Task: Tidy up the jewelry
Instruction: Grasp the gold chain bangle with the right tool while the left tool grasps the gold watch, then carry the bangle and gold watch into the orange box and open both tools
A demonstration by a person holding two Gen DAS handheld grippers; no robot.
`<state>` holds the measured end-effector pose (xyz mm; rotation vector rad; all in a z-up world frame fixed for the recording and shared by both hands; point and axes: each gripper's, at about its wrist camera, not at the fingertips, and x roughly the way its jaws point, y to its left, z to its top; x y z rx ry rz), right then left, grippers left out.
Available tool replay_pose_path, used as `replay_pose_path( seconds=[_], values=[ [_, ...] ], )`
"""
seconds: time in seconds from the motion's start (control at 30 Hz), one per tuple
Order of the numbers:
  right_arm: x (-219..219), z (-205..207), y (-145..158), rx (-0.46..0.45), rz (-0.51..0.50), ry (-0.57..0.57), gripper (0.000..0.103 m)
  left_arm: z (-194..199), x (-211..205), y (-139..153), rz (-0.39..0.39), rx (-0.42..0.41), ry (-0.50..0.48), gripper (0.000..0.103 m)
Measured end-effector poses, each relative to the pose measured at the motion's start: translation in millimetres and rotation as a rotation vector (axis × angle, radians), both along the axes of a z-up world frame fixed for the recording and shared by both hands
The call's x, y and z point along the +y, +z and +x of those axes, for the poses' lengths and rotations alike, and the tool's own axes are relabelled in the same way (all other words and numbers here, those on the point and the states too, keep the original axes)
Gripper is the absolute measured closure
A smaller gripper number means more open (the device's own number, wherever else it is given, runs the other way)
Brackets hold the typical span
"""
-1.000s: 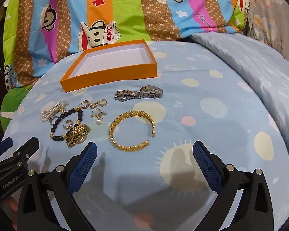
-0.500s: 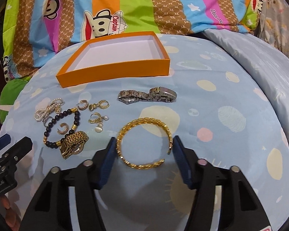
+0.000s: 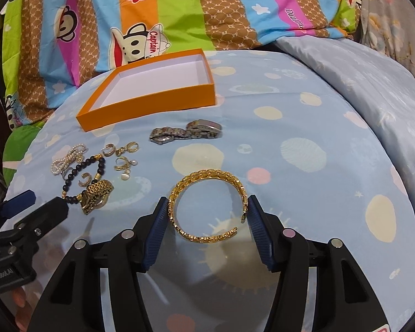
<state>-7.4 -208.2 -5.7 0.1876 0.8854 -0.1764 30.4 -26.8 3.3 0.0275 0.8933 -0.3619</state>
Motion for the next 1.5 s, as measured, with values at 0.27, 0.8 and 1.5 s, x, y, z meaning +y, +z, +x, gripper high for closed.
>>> replay_pose_path(
  seconds=[0.27, 0.8, 1.5],
  values=[
    [-18, -9, 5, -0.01, 0.004, -0.039, 0.047, 2, -33, -7, -0.001, 0.023, -0.074, 0.038],
    [-30, -12, 11, -0.031, 0.022, -0.056, 0.047, 1, -44, -8, -0.006, 0.009, -0.126, 0.092],
    [-19, 24, 88, -0.119, 0.097, 0.116, 0.047, 30, 3, 110, -0.167, -0.104, -0.174, 0.092]
  ],
)
